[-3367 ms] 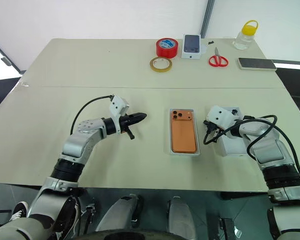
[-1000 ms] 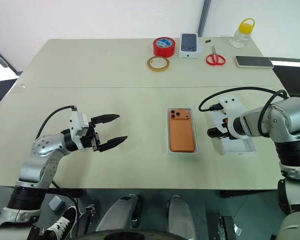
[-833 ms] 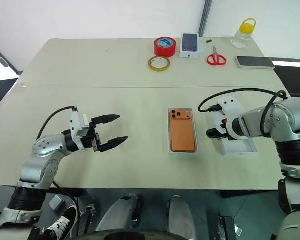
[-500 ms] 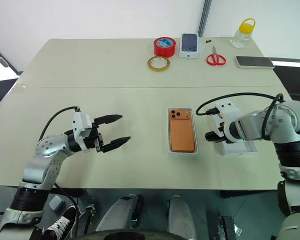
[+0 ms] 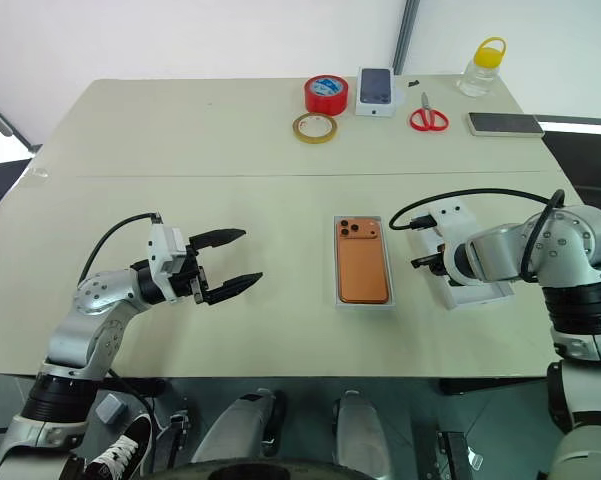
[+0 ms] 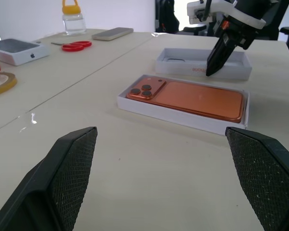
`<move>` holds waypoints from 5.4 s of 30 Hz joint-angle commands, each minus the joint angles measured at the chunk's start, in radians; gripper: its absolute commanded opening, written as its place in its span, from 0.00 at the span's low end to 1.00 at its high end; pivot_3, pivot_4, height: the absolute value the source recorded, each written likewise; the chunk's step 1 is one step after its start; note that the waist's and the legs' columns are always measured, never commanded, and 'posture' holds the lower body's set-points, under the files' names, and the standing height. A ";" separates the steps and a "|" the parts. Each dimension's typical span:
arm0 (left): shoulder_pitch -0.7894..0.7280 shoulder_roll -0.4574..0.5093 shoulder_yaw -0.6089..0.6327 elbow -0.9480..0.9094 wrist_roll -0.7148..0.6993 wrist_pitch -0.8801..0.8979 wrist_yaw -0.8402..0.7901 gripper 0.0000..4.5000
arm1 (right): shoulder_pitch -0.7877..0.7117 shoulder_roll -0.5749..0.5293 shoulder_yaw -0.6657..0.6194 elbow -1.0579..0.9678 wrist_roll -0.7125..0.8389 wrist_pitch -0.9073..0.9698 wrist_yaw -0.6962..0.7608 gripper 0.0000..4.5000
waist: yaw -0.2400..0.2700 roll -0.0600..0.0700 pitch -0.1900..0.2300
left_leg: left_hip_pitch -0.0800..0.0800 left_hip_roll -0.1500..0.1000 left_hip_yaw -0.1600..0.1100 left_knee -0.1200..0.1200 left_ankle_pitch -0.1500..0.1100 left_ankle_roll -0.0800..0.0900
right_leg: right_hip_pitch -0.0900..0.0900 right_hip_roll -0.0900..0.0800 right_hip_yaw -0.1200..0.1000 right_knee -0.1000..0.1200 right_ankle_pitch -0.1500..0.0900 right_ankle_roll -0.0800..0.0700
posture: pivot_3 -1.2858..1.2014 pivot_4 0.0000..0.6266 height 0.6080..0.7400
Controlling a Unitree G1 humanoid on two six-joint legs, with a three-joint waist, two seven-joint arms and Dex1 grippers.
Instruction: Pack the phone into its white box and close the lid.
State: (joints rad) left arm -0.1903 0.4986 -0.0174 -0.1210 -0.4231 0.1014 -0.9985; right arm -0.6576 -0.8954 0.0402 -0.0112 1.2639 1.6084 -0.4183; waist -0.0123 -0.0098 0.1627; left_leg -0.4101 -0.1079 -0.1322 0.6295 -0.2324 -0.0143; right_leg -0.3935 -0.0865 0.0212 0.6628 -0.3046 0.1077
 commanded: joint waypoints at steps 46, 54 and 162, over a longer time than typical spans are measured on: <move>-0.039 -0.075 0.021 -0.103 -0.071 0.172 0.160 0.81 | 0.274 0.567 -0.150 -0.264 0.708 -0.566 -0.107 0.00 | -0.005 0.005 0.003 | 0.000 0.001 0.000 -0.002 0.000 0.000 | -0.003 0.003 0.002 0.002 0.001 -0.001 | 0.52 0.24 1.00; -0.038 -0.169 -0.076 -0.082 0.012 0.138 0.226 0.01 | 0.295 0.569 -0.148 -0.208 0.708 -0.591 -0.114 0.00 | -0.002 0.005 0.003 | 0.000 0.001 0.000 -0.002 0.000 0.000 | -0.003 0.003 0.002 0.001 0.001 -0.001 | 0.52 0.24 1.00; -0.295 -0.427 -0.229 0.352 0.266 0.162 0.243 0.00 | 0.533 0.118 -0.078 -0.355 -1.034 -0.975 0.963 0.01 | 0.024 0.001 0.007 | 0.000 0.000 0.000 0.001 0.000 -0.001 | -0.001 0.003 0.000 0.001 0.000 0.001 | 0.52 0.24 1.00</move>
State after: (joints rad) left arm -0.4749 0.0702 -0.2563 0.2669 -0.1478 0.2602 -0.7586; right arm -0.1050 -0.7662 -0.0157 -0.3444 0.2459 0.6603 0.5469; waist 0.0113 -0.0086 0.1698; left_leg -0.4102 -0.1077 -0.1323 0.6305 -0.2319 -0.0153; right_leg -0.3944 -0.0831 0.0216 0.6640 -0.3043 0.1084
